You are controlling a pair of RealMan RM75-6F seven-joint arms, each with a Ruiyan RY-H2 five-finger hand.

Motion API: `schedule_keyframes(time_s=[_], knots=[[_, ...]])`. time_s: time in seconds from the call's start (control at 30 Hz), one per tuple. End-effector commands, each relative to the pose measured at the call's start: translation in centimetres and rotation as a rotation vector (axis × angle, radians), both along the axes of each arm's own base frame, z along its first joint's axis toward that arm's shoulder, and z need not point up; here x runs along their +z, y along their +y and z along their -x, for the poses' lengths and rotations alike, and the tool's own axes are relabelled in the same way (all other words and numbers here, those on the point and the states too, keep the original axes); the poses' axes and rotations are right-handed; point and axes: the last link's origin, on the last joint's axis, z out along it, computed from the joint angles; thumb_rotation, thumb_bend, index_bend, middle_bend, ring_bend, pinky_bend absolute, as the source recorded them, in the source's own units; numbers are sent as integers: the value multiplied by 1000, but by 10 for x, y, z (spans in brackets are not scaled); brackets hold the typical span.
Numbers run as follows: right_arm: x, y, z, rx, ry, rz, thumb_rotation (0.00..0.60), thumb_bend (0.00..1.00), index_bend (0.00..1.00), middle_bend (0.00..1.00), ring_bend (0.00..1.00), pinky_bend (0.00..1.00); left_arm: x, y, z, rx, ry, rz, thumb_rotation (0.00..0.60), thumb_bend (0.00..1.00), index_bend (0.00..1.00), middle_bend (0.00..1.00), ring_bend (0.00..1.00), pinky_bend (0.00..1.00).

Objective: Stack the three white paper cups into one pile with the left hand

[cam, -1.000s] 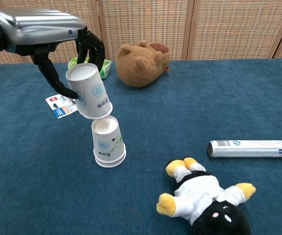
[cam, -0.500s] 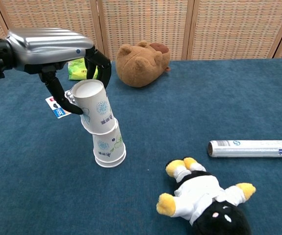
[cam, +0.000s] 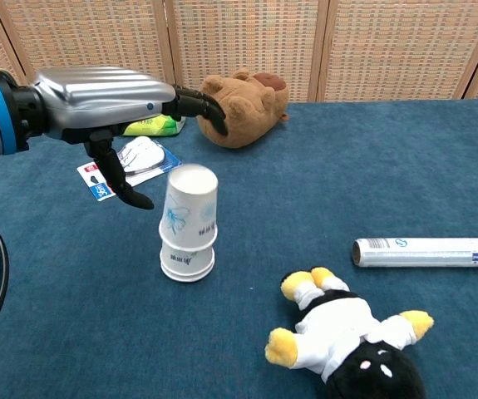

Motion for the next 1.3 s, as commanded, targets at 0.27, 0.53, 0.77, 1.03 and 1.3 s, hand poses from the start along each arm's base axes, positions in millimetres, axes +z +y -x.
schedule_keyframes(time_s=[0.27, 0.53, 0.77, 1.03, 1.3], knots=[[0, 0, 0, 1, -2, -2, 600, 0, 0, 0, 0, 0, 5, -2, 1, 16, -11, 2, 600, 160, 0, 0, 0, 78], [0, 0, 0, 0, -2, -3, 600, 0, 0, 0, 0, 0, 6, -10, 18, 55, -109, 27, 600, 160, 0, 0, 0, 78], [0, 3, -2, 11, -12, -12, 600, 0, 0, 0, 0, 0, 51, -19, 91, 192, -190, -227, 600, 161, 0, 0, 0, 0], [-4, 5, -8, 41, -18, -34, 600, 0, 0, 0, 0, 0, 124, -70, 206, 535, -236, -585, 600, 148, 0, 0, 0, 0], [-8, 7, -13, 59, -12, -47, 600, 0, 0, 0, 0, 0, 145, -117, 236, 677, -260, -665, 600, 121, 0, 0, 0, 0]])
